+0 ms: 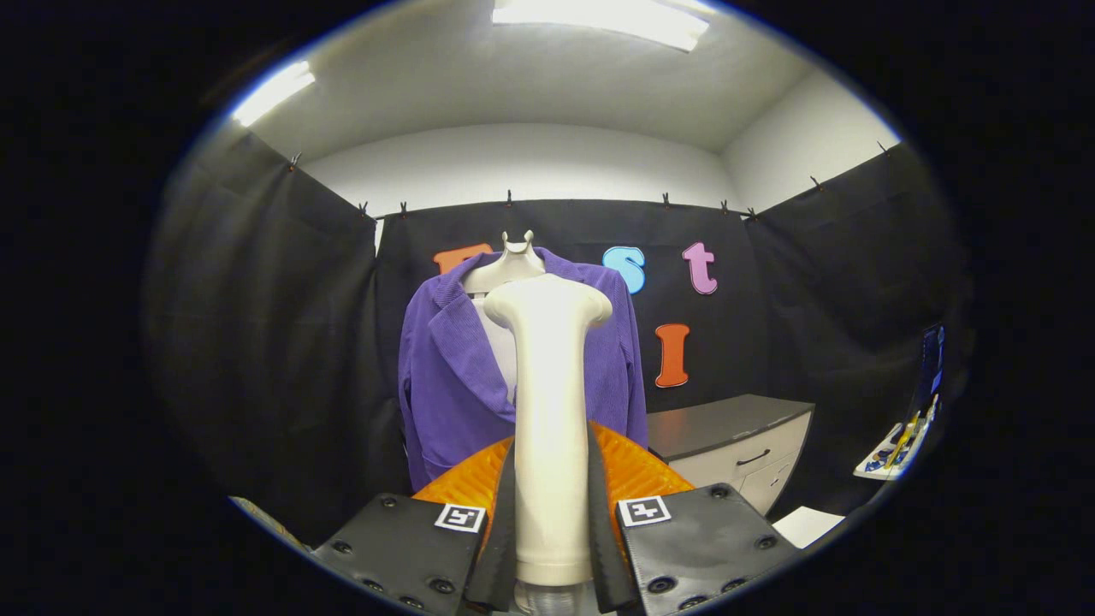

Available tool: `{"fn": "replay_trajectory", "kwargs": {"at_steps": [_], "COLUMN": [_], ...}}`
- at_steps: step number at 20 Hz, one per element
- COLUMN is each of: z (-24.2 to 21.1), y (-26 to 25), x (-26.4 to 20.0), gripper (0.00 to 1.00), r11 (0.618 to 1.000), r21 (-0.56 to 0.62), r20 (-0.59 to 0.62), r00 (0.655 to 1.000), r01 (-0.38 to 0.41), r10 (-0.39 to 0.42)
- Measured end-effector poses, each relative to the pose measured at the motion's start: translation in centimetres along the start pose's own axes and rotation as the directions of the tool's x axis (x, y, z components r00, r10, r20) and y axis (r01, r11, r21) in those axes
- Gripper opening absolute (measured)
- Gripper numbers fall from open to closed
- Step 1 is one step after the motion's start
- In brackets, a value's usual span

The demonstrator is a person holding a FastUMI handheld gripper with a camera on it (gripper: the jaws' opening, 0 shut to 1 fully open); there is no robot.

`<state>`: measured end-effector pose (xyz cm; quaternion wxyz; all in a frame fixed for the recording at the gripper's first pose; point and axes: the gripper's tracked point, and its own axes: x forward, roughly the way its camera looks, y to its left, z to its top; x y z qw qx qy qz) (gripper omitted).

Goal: Iron the clothes twice with a garment steamer, once on the left side and once on the right side.

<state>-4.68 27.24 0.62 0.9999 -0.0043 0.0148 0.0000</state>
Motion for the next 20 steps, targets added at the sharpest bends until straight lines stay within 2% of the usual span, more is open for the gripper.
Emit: {"fn": "replay_trajectory", "kwargs": {"at_steps": [20], "z": [-0.77], "y": [-0.20], "x": [0.12], "gripper": [0.43], "r11": [1.000], "r21": [0.008], "r20": [-0.010], "r00": [1.000], "r01": [0.001], "r10": [-0.001]}}
